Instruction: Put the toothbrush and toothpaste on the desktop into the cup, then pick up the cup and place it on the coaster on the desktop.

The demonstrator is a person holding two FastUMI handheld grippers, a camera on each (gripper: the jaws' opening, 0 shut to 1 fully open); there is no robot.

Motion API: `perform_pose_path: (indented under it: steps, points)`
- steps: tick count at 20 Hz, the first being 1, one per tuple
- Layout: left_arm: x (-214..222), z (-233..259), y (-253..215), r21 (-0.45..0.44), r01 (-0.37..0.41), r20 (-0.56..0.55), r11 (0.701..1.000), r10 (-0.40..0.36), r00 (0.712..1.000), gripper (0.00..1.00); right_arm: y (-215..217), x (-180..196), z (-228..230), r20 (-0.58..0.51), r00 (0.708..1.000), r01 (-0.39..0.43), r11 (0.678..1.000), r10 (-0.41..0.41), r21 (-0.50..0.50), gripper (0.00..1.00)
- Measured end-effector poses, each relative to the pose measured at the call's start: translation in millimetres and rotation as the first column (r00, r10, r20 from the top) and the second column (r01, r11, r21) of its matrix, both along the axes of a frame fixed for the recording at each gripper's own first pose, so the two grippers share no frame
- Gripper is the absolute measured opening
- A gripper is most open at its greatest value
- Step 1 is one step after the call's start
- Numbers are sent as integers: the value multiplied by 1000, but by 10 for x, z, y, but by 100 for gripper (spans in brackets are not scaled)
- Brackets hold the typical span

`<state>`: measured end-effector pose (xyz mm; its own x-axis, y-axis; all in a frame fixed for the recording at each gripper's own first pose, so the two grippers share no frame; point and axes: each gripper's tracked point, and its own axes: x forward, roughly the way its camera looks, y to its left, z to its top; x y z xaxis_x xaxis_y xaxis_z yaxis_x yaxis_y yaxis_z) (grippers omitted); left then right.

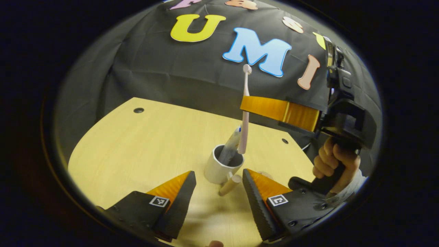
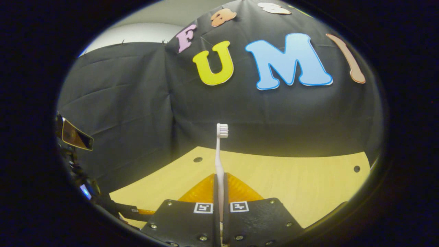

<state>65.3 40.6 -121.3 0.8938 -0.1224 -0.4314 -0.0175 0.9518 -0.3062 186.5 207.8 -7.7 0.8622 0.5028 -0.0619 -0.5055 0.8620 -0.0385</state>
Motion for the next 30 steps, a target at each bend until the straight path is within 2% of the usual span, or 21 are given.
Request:
perform_pose_path:
  steps: [6, 14, 16, 18, 19, 20, 21, 22, 28, 30]
  points:
    - [-44, -51, 65, -12, -17, -23, 1000, 16, 1000, 89, 14, 206, -187, 5, 999, 40, 996, -40, -78, 5]
    - [-37, -89, 68, -25, -20, -40, 999, 19, 999, 87, -18, 191, -336, -67, 997, 26, 996, -32, -87, 10]
    - [-30, -94, 51, -27, -17, -43, 999, 16, 999, 87, -35, 185, -336, -73, 997, 29, 996, -36, -90, 24]
    - [-31, -89, 45, -27, -16, -43, 1000, 15, 999, 89, -59, 184, -334, -80, 996, 33, 996, -40, -85, 46]
    - [-29, -88, 41, -25, -16, -43, 1000, 15, 999, 87, -58, 171, -328, -83, 996, 35, 996, -41, -78, 59]
    - [-27, -85, 41, -24, -15, -43, 1000, 14, 999, 87, -78, 157, -299, -82, 995, 43, 997, -49, -71, 66]
    - [-35, -87, 28, -22, -14, -43, 1000, 13, 999, 87, -105, 150, -278, -77, 995, 53, 996, -58, -66, 78]
    - [-34, -82, 22, -21, -13, -44, 1000, 12, 999, 91, -135, 144, -249, -69, 995, 66, 996, -71, -62, 86]
    - [-21, -66, -49, -7, 8, -47, 1000, -9, 999, 87, -365, -3, -125, -71, 990, 117, 993, -119, -31, 87]
    - [1, -71, -90, -5, 19, -50, 1000, -19, 999, 89, -461, -81, -49, -65, 989, 135, 991, -135, -10, 87]
